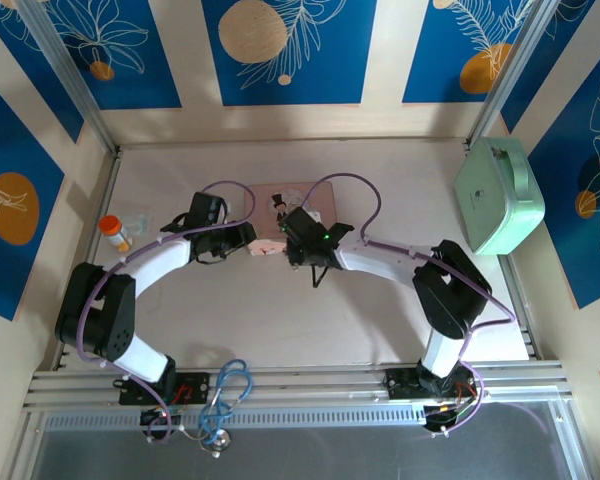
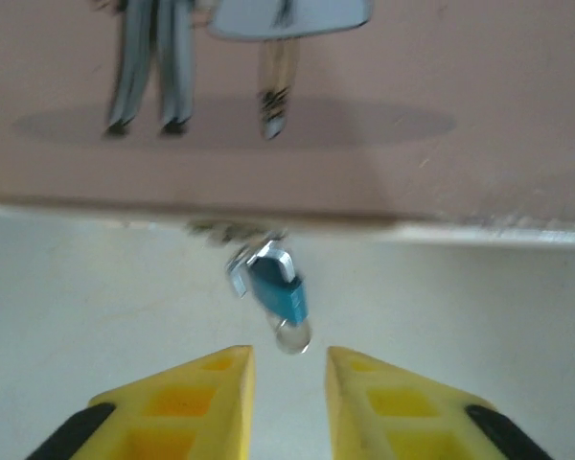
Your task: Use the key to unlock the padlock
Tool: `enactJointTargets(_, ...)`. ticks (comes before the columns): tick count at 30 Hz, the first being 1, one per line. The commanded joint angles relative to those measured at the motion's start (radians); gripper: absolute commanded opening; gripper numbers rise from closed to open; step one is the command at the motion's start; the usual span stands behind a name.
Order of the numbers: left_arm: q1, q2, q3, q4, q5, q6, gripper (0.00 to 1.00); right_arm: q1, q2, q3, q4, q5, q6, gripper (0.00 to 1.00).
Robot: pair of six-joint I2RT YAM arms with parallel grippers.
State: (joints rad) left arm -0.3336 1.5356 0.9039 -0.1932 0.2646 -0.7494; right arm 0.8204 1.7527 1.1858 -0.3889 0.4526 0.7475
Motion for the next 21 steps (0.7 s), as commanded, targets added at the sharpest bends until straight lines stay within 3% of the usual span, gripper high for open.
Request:
enactJointTargets(1, 0.019, 0.019, 0.013, -0.006, 0.017, 0.035, 0.51, -0.027, 0.030, -0.039, 0.102, -0.105, -0.029, 0.39)
enactJointTargets(4, 0.021, 0.017, 0.012, -0.007, 0.018, 0.039, 0.51, -0.012, 0.048, -0.029, 0.118, -0.107, -0.051, 0.52)
enactJointTargets(7, 0.024, 0.019, 0.012, -0.003, 0.022, 0.039, 0.51, 0.012, 0.093, 0.014, 0.062, -0.056, -0.032, 0.57)
enactJointTargets(13, 0.027, 0.024, 0.007, 0.009, 0.024, 0.032, 0.50, 0.058, 0.211, 0.130, -0.096, 0.070, 0.028, 0.56)
enactJointTargets(21, 0.031, 0.027, -0.008, 0.039, 0.036, 0.013, 0.49, 0.069, 0.293, 0.230, -0.224, 0.182, 0.057, 0.46)
